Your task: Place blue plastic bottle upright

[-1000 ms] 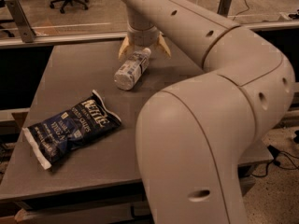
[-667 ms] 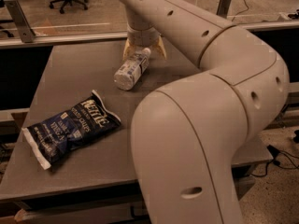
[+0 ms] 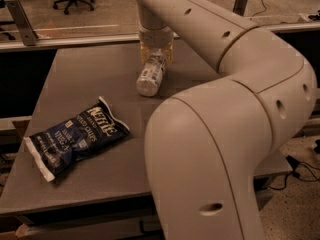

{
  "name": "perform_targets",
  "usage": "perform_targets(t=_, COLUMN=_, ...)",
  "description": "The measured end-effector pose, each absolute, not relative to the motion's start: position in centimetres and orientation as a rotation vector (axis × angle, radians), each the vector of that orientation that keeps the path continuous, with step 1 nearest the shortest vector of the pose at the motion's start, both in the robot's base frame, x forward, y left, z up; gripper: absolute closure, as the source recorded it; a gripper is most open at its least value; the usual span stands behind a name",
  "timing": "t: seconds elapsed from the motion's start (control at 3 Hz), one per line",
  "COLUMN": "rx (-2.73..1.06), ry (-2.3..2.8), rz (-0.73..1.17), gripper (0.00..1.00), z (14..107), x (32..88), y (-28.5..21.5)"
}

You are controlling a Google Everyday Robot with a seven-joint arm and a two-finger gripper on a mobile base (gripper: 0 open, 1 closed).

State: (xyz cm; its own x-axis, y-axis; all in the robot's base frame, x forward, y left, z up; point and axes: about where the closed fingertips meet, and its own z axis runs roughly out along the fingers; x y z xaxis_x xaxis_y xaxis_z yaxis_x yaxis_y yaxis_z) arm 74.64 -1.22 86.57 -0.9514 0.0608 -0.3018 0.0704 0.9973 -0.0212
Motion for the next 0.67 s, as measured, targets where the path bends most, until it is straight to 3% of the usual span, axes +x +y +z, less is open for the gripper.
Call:
perform_targets(t=0.33, rx=0.021, ry=2.768, rz=0.055, gripper=0.98, z=88.7, x=74.7, y=-1.8)
perform_targets(t=0.67, rx=-0.115, ry=2.623, rz=0.235, gripper=1.00, z=92.8, x=75.1, y=-3.6)
